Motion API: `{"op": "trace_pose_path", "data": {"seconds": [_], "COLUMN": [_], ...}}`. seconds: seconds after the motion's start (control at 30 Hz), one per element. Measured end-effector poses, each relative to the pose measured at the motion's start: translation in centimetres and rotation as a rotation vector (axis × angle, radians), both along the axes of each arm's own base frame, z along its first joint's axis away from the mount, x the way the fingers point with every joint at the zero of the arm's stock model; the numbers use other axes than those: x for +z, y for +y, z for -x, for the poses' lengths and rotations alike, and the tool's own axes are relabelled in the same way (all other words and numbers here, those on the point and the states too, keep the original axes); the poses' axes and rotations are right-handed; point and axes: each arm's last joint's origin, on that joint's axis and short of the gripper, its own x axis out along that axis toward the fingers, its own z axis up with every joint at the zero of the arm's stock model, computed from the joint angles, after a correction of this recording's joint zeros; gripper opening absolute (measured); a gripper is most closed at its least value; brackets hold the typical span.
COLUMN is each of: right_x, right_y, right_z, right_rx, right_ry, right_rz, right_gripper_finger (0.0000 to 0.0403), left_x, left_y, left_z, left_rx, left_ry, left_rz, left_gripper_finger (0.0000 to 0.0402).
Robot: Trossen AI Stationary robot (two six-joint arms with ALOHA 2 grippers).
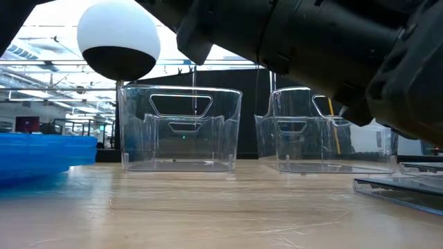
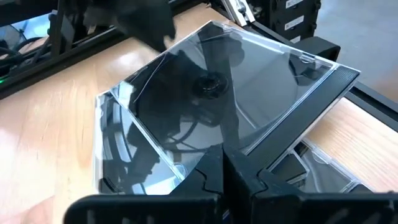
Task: Pick & place jewel cases by type
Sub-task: Put the black CD case into the right transparent bin
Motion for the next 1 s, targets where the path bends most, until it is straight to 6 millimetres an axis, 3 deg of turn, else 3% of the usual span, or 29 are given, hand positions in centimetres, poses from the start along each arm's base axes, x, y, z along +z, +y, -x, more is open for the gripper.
{"op": "trace_pose_path", "data": {"seconds": [0.3, 0.5, 0.67, 0.83, 1.0], "right_x": [1.0, 0.9, 0.6, -0.1, -1.2], "right_y": [0.3, 0.4, 0.3, -0.5, 0.1], "right_z": [1.6, 1.7, 1.7, 1.1, 0.6], "right_rx": [-0.114, -0.103, -0.095, -0.112, -0.128], "right_ry": [-0.138, -0.090, 0.036, 0.125, 0.119], "right_rz": [-0.086, -0.113, -0.127, -0.066, -0.058], "right_gripper_finger": [0.0120, 0.0151, 0.0173, 0.0175, 0.0175], "left_x": [0.0, 0.0, 0.0, 0.0, -0.1], "left_y": [0.0, 0.0, 0.1, 0.1, 0.2], "left_z": [0.0, 0.0, -0.1, -0.1, -0.1], "left_rx": [0.017, 0.014, 0.016, 0.017, 0.020], "left_ry": [0.000, -0.006, -0.007, -0.007, -0.008], "left_rz": [0.002, -0.008, -0.009, -0.010, -0.011], "left_gripper_finger": [0.0024, 0.0005, 0.0021, 0.0018, 0.0006]}}
